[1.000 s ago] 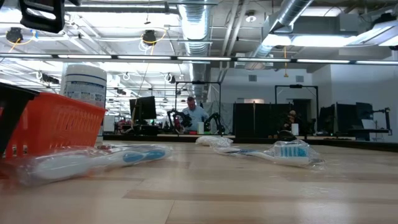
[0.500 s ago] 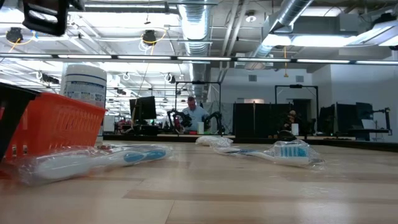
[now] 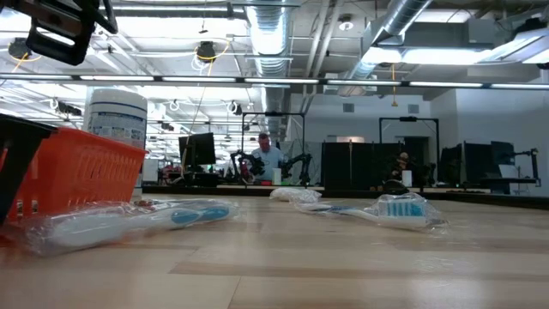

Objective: Pick & Place Travel size toiletries
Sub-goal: Put the bottom cotton pack into the right black basket

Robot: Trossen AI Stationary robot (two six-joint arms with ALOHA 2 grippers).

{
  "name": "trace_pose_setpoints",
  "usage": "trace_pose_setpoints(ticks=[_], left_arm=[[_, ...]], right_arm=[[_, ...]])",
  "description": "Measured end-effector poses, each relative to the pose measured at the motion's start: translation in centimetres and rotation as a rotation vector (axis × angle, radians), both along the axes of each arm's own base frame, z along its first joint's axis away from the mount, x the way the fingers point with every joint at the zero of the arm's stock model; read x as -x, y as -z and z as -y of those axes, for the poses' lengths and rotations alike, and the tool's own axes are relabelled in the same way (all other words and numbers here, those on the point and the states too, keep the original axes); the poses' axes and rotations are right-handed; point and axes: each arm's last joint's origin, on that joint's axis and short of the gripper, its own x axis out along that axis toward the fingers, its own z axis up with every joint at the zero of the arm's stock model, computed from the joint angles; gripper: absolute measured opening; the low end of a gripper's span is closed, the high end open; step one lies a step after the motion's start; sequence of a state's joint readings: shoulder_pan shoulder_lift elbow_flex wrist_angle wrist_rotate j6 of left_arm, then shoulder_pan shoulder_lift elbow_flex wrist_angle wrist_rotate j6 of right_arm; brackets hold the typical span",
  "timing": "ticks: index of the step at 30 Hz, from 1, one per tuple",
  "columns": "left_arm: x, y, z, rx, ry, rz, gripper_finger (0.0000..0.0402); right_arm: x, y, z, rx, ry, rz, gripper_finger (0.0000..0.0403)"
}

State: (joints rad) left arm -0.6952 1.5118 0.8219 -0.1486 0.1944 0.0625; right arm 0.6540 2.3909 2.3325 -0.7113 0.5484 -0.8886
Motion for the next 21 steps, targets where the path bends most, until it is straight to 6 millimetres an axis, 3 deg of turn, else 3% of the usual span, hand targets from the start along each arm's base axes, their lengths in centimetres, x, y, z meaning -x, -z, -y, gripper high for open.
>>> trace_pose_setpoints(ticks=[6,15,21], left_arm=[[0.2,-0.8,-0.1,0.065,-0.058,-0.044,0.0090],[2.1,-4.5,-0.5,0.120,-0.054,0.076,0.0090],[2.3,-5.5,-0.8,0.130,-0.129,0.138,0.0087]], right_arm=[[0.0,0.1,0.0,-0.011,0.013,-0.005,0.0128],[0.1,0.1,0.1,-0.012,0.016,-0.010,0.0128],[-0.2,0.2,0.4,-0.103,0.048,-0.029,0.0120]])
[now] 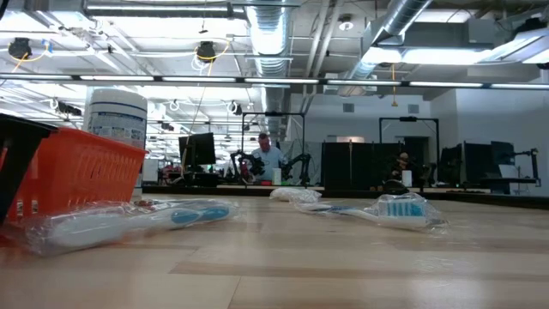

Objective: Pick & Place Travel size toiletries
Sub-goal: Put the bottom cotton pack into the right black basket

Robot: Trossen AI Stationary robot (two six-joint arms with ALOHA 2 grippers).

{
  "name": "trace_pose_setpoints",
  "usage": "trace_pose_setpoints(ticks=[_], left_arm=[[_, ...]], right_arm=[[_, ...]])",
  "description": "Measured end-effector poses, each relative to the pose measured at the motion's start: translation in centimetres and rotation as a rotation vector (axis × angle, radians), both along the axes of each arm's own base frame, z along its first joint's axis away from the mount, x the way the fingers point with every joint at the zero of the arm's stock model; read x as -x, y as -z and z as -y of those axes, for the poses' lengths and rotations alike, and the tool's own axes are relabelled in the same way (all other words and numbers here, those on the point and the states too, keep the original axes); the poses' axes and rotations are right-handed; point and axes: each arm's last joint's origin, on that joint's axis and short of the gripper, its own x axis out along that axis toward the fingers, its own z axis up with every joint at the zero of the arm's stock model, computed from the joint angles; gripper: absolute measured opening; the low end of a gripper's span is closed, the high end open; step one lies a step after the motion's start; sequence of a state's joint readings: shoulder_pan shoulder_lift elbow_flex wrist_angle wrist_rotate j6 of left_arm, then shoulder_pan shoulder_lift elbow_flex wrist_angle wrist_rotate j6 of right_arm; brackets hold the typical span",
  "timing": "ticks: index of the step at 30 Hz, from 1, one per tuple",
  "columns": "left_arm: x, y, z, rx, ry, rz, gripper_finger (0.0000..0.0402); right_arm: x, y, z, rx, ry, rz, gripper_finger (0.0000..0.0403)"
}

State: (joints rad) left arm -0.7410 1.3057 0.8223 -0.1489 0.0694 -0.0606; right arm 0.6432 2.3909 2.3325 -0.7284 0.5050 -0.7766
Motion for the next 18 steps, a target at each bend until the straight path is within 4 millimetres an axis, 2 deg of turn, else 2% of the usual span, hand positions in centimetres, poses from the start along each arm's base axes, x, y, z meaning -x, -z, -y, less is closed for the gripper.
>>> trace_pose_setpoints(ticks=[2,5,7,8,11,14,18], left_arm=[[-0.6,0.1,0.5,0.074,-0.045,-0.008,0.0074],[-2.2,1.1,2.1,0.186,-0.098,-0.051,0.0025],[-3.0,2.0,3.3,0.192,-0.137,-0.117,0.0009],[-3.1,2.3,4.0,0.176,-0.155,-0.141,0.0006],[-2.8,2.6,6.4,0.152,-0.194,-0.204,0.0001],[-1.7,1.8,8.2,0.172,-0.266,-0.253,0.0001],[0.1,0.9,9.8,0.212,-0.381,-0.263,0.0000]], right_arm=[[-0.2,0.1,0.5,-0.047,0.050,-0.019,0.0101],[-0.8,0.3,1.5,-0.156,0.170,-0.027,0.0049],[-1.1,0.3,2.1,-0.230,0.243,-0.023,0.0014],[-1.1,0.4,2.2,-0.250,0.268,-0.031,0.0009],[-0.5,0.8,2.3,-0.271,0.329,-0.083,0.0013],[0.3,1.2,1.9,-0.273,0.347,-0.147,0.0003],[0.8,1.0,0.7,-0.298,0.319,-0.126,0.0001]])
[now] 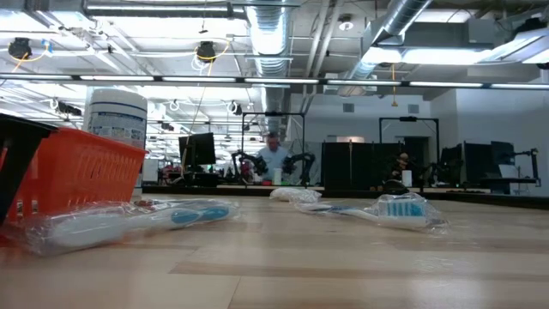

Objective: Pick & Place Travel size toiletries
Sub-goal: Put the bottom cotton pack into the right black basket

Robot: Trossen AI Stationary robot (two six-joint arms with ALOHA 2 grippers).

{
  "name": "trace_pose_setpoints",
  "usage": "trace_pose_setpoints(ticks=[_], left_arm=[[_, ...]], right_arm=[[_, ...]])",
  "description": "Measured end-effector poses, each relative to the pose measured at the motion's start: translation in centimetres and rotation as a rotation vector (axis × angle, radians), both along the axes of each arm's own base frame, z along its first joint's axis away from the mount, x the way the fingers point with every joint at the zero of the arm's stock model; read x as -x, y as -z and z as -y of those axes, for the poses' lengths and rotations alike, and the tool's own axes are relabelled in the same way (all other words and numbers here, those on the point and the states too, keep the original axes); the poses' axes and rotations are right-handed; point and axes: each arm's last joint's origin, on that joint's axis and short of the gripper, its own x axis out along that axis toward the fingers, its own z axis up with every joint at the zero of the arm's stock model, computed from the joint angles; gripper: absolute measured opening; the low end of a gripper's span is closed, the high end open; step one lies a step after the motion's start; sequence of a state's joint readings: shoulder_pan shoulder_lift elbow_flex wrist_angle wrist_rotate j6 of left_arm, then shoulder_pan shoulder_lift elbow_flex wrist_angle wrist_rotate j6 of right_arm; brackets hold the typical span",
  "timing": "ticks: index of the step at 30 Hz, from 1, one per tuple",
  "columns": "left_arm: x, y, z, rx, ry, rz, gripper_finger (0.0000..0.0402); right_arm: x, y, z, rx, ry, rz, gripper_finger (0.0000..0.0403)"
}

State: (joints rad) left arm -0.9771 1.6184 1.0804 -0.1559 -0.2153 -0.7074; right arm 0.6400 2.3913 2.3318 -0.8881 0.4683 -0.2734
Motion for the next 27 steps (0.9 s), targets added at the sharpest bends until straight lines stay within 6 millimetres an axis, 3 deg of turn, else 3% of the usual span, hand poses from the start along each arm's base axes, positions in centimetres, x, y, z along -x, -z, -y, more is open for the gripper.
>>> trace_pose_setpoints(ticks=[3,8,11,17,27], left_arm=[[0.6,0.1,0.5,0.025,-0.084,-0.015,0.0000],[0.1,2.2,0.8,0.046,-0.205,-0.104,0.0000],[0.4,2.9,1.3,0.093,-0.265,-0.159,0.0000],[0.2,3.0,1.2,0.175,-0.406,-0.180,0.0000],[-0.5,3.2,0.7,0.220,-0.400,-0.303,0.0000]], right_arm=[[0.1,0.3,-0.9,-0.007,-0.020,0.021,0.0001],[-0.7,1.4,-1.8,-0.032,0.004,0.084,0.0001],[-0.7,2.5,-1.5,-0.007,0.052,0.063,0.0000],[-1.3,2.7,-1.1,-0.035,0.084,0.104,0.0000],[-1.6,3.6,-0.7,-0.047,0.104,0.091,0.0000]])
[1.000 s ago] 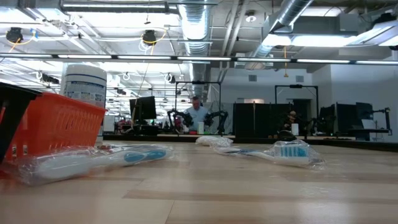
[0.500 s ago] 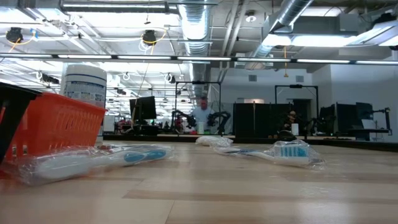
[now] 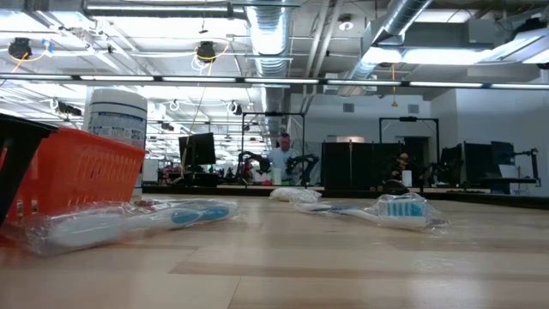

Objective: Pick & Place Travel size toiletries
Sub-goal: Put the bottom cotton pack into the right black basket

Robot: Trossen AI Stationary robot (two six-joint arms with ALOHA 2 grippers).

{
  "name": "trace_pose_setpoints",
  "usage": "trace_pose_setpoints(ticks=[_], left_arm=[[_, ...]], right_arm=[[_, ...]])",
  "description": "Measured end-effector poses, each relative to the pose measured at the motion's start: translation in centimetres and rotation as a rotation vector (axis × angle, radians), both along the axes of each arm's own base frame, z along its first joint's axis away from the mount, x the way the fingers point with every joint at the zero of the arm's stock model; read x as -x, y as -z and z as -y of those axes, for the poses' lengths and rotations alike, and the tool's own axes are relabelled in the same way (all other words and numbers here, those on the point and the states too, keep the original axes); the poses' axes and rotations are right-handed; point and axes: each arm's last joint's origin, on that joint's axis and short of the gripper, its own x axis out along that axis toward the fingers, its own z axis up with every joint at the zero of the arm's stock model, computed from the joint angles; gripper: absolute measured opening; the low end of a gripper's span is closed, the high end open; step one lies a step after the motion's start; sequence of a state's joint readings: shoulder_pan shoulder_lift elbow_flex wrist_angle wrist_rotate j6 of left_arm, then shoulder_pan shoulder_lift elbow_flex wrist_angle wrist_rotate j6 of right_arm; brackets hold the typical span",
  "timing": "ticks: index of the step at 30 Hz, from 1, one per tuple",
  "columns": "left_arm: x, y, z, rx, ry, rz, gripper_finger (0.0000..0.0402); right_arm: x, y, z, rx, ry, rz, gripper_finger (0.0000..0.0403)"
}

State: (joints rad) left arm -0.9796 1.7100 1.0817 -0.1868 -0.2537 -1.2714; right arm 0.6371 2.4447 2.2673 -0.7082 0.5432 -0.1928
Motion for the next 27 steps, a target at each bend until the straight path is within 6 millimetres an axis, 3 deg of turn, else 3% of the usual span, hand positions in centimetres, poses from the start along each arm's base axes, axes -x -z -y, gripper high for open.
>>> trace_pose_setpoints(ticks=[4,11,18,23,27], left_arm=[[-0.2,0.2,-0.4,-0.001,-0.007,-0.041,0.0000],[-0.1,-1.0,-1.3,-0.201,-0.022,-0.233,0.0000],[-0.4,-1.7,-1.6,-0.246,0.001,-0.251,0.0000],[-1.4,-2.7,-0.2,-0.128,0.103,-0.106,0.0000],[-2.4,-2.3,-1.3,-0.177,0.091,-0.107,0.0000]], right_arm=[[0.0,0.0,0.0,-0.002,-0.001,-0.002,0.0000],[0.0,0.0,0.0,-0.007,-0.006,-0.007,0.0000],[-0.1,0.1,0.1,-0.017,-0.012,-0.019,0.0000],[-0.1,0.1,0.1,-0.029,-0.023,-0.025,0.0000],[-0.1,0.0,0.0,-0.036,-0.025,-0.017,0.0000]])
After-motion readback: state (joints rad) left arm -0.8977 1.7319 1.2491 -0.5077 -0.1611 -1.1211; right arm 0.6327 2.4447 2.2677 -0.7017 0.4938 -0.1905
